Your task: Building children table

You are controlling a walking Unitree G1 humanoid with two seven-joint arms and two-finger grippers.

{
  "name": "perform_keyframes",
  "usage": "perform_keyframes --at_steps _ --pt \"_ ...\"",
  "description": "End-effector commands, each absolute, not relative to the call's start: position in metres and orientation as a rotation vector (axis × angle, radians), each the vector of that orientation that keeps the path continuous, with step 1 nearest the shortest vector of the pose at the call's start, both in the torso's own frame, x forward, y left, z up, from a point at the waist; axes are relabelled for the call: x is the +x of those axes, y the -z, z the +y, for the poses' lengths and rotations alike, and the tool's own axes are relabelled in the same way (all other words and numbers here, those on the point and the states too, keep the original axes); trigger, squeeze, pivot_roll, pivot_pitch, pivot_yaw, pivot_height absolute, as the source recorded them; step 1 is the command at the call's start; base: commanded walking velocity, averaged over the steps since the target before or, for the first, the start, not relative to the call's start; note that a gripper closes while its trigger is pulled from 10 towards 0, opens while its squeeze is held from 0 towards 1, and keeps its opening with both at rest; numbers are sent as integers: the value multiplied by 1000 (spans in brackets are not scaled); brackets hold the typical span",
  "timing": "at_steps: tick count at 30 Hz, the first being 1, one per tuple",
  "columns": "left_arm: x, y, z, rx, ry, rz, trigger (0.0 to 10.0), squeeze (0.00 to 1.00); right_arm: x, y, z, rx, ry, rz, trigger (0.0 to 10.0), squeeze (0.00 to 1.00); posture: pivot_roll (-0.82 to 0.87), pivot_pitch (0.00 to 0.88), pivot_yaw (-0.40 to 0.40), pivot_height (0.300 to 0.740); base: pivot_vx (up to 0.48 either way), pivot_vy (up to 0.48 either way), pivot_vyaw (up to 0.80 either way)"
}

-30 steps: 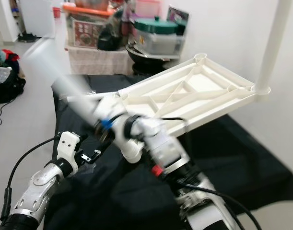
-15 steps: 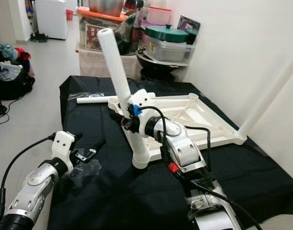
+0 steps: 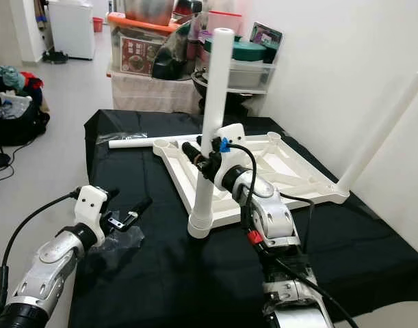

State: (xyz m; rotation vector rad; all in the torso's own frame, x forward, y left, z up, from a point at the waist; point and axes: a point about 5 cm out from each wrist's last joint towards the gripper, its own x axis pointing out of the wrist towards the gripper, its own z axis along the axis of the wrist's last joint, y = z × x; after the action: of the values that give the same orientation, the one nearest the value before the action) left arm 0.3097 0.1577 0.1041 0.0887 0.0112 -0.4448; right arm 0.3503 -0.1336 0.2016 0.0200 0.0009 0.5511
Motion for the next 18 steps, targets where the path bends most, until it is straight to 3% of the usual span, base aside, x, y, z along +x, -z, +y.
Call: perform_keyframes --at_steps 1,18 --pt "311 -103 156 102 456 24 10000 0 338 -135 -141 66 -503 282 0 0 66 0 -107 740 0 0 0" --pt "312 -102 154 97 468 31 10000 0 326 -126 -131 188 -511 276 0 0 60 0 -100 740 0 0 0"
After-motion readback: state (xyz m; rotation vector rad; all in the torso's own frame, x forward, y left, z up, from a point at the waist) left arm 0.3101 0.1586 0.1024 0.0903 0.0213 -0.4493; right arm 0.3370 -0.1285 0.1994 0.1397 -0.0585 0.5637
